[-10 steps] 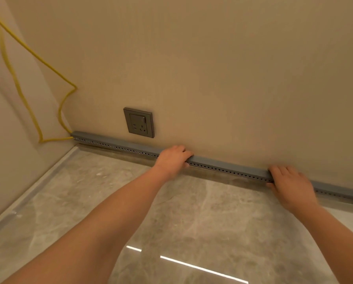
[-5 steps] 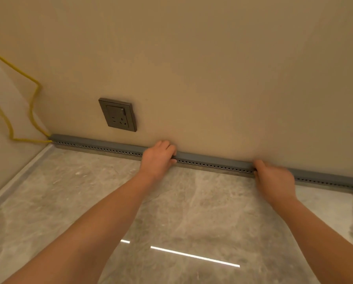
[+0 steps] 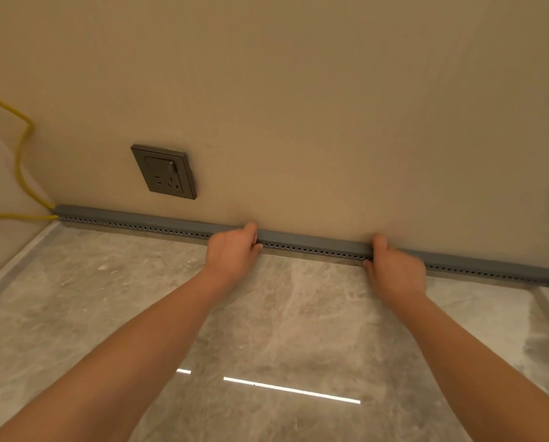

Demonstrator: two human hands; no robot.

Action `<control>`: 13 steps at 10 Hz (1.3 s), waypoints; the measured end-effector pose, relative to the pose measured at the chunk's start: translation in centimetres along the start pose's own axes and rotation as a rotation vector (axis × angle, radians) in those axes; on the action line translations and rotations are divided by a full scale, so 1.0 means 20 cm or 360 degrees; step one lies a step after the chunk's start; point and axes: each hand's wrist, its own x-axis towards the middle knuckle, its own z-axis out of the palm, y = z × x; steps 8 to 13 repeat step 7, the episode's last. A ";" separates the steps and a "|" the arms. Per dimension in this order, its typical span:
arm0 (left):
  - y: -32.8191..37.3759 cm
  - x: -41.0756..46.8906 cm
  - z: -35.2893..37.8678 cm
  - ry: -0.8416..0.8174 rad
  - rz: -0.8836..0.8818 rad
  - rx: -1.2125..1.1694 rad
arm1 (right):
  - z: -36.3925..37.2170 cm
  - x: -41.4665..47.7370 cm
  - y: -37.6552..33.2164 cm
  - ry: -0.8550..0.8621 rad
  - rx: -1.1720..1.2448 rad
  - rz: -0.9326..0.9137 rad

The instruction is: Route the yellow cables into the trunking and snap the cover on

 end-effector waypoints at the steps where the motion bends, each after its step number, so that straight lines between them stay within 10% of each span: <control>1: 0.02 -0.02 -0.01 -0.0047 -0.0086 -0.0087 | -0.01 -0.03 -0.02 0.0022 0.0067 0.0063; 7: 0.16 -0.10 -0.09 -0.0770 -0.0581 -0.1260 | -0.20 -0.18 -0.19 -0.0618 0.1422 0.0320; 13: 0.16 -0.10 -0.09 -0.0770 -0.0581 -0.1260 | -0.20 -0.18 -0.19 -0.0618 0.1422 0.0320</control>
